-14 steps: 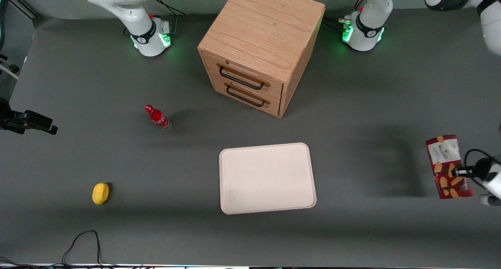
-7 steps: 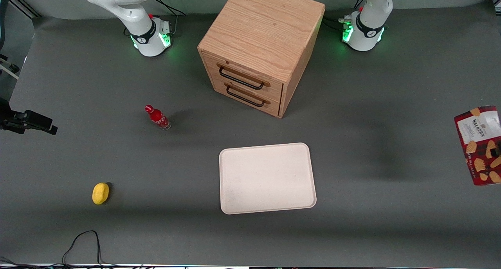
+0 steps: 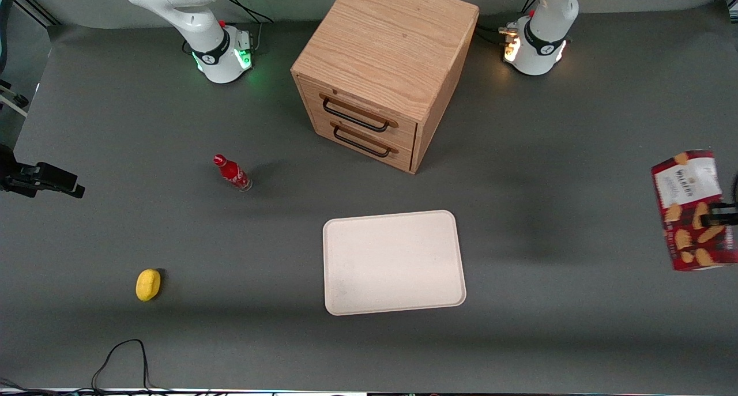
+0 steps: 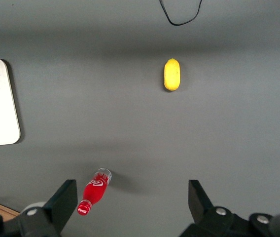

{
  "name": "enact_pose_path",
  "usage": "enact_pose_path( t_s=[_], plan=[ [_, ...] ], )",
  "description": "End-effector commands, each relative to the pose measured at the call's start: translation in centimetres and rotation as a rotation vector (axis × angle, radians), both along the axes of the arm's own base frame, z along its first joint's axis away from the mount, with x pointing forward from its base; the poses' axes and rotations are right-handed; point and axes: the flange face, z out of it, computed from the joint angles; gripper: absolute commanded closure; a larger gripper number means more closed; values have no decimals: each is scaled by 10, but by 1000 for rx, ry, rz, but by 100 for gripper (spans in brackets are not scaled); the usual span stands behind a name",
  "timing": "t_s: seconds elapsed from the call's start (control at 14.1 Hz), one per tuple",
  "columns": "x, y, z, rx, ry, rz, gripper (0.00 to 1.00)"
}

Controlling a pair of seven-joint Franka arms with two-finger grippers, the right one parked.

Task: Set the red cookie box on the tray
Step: 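Lift the box upright with the left gripper, then carry the held box over the white tray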

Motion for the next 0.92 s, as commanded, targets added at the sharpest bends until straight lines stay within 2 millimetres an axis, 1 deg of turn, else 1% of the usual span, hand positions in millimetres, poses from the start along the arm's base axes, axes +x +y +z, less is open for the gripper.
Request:
enact_pose_path(
  t_s=[0.0, 0.07, 0.14, 0.21, 0.28, 0.43, 0.5, 0.57, 0.64, 0.71, 0.85],
  plan=[
    [-1, -94, 10, 21, -30, 8, 100],
    [-4, -135, 10, 24, -40, 20, 100],
    [-8, -177, 6, 28, -47, 46, 100],
    [-16, -226, 4, 33, -66, 63, 100],
    [-24, -269, -1, 30, -82, 80, 100],
    [-42, -339, -9, 16, -112, 148, 100],
    [-54, -367, -12, 15, -116, 178, 100],
    [-65, -390, -17, 23, -109, 180, 100],
    [-72, -402, -24, 42, -101, 165, 100],
    [-74, -407, -32, 52, -93, 158, 100],
    [-66, -407, -59, 67, -69, 153, 100]
  ],
)
